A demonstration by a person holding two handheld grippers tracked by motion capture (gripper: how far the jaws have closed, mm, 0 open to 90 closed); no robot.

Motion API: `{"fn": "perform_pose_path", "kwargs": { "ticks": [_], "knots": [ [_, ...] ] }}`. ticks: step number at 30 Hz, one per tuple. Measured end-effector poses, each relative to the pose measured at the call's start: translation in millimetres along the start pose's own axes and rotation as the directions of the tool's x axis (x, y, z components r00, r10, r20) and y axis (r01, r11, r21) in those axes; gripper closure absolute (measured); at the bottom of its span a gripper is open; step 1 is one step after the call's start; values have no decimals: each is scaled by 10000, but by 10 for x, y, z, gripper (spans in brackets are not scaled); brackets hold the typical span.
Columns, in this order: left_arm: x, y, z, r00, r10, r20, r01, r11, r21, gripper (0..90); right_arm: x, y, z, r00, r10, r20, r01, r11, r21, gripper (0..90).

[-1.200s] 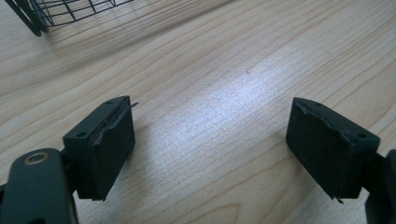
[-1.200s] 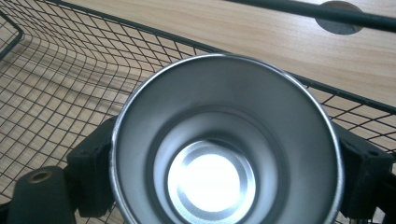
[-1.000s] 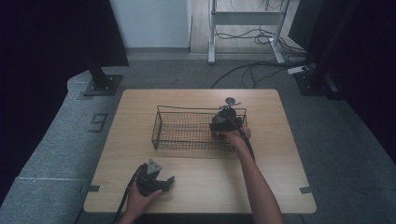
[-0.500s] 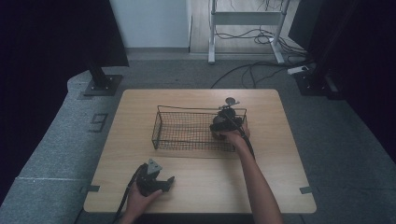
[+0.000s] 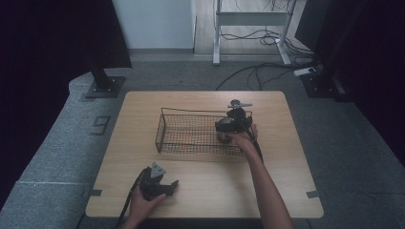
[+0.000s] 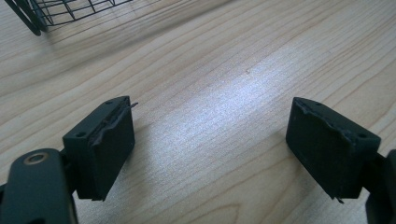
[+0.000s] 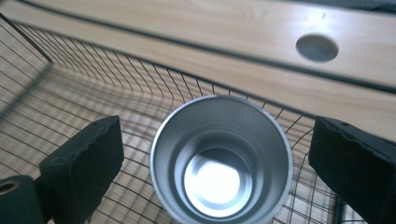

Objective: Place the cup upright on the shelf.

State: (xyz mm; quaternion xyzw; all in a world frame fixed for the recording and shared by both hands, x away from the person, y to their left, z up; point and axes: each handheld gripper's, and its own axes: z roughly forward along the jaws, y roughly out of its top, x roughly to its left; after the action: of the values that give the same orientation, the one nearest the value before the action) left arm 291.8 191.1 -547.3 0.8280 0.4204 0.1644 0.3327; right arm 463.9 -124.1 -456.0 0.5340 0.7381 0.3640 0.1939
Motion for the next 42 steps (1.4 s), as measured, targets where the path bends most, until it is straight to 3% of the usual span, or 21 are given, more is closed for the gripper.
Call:
{"fn": "perform_pose_path", "kwargs": {
  "ticks": [9,19,26,32,38,42],
  "knots": [
    [-1,0,-1,10000,-5,-5,5,10000,15,154,-31,-100,-473,9995,8,-320,-52,9904,-1378,71],
    [-1,1,-2,10000,-3,3,3,10000,19,154,-80,-549,-898,9947,-324,-976,105,9762,-2165,124],
    [0,1,-2,10000,11,5,-11,10000,25,154,-158,-877,-1113,9945,-339,-990,87,9696,-2447,130],
    [0,1,-2,10000,18,6,-18,10000,28,154,-209,-1148,-1219,9949,-315,-958,79,9712,-2381,134],
    [0,1,-1,10000,12,-2,-12,10000,20,155,-261,-1456,-1193,9947,-113,-1019,-107,9769,-2134,140],
    [0,1,-2,10000,15,-4,-15,10000,23,155,-304,-1550,-1127,9958,-116,-913,-49,9839,-1788,148]
  ]
}}
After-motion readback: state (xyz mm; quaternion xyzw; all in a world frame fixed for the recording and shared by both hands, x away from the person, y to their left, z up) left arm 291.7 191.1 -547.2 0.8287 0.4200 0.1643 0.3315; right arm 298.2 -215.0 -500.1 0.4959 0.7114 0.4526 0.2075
